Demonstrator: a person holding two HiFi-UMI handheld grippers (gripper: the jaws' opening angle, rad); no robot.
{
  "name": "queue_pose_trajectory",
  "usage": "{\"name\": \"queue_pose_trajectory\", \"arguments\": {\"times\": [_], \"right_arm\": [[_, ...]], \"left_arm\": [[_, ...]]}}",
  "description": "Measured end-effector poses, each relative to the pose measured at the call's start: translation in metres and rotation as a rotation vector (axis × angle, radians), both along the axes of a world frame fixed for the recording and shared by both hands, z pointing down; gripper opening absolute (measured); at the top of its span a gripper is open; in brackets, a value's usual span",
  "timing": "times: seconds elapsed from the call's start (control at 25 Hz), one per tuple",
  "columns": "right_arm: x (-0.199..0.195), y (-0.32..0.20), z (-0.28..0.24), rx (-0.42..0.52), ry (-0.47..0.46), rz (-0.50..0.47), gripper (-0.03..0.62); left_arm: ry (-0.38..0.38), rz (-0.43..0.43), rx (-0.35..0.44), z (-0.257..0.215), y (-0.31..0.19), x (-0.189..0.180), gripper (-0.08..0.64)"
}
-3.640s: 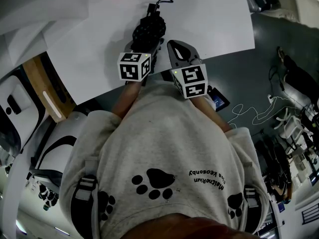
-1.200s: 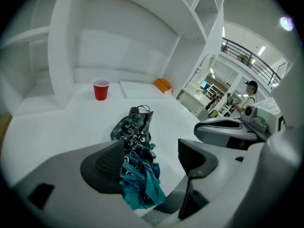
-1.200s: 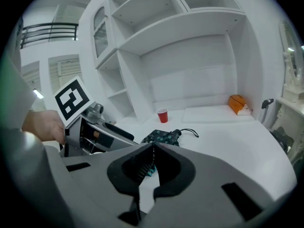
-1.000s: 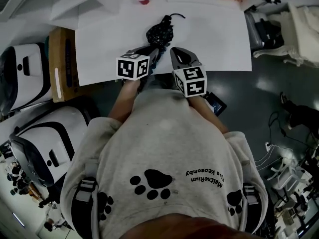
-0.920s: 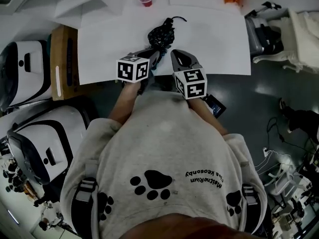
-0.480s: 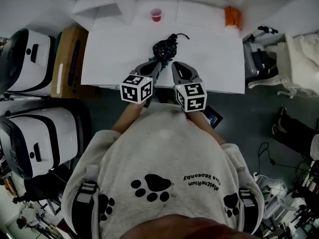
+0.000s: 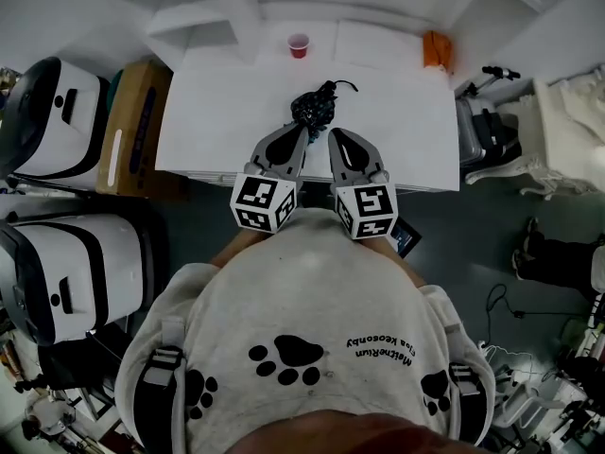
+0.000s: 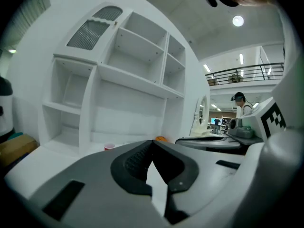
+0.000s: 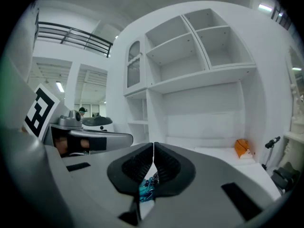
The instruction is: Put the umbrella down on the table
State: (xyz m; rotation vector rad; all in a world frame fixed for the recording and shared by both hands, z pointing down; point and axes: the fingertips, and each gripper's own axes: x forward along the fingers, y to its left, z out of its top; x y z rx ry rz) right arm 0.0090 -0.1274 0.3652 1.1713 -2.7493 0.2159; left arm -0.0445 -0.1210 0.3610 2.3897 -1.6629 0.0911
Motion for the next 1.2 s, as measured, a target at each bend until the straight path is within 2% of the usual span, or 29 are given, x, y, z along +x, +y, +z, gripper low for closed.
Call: {"name": "queue_pose_trajectory", "arguments": {"times": [0.16, 0.36, 0.56, 1.0, 1.2], "right_arm": [[0.000, 0.004, -0.010, 0.029, -0.006, 0.020, 0.032], [-0.009, 0.008, -0.020, 0.058, -0.008, 0.030, 0.032], [-0.019, 0.011, -0.026, 0.125, -0.010, 0.038, 0.032], [-0.012, 0.003, -0.011, 0.093, 0.052, 0.094, 0.032], [-0.015, 0.002, -0.008, 0.086, 0.059, 0.085, 0.032]], "left_arm": [[-0.053, 0.028, 0.045, -0.013, 0.003, 0.003, 0.018], [-0.030, 0.041, 0.120, -0.025, 0.005, -0.001, 0.018], [-0.018, 0.058, 0.123, -0.022, 0.011, -0.005, 0.018], [-0.026, 0.077, 0.133, -0.018, 0.007, -0.010, 0.018], [-0.029, 0.074, 0.125, -0.017, 0.006, -0.012, 0.018]]}}
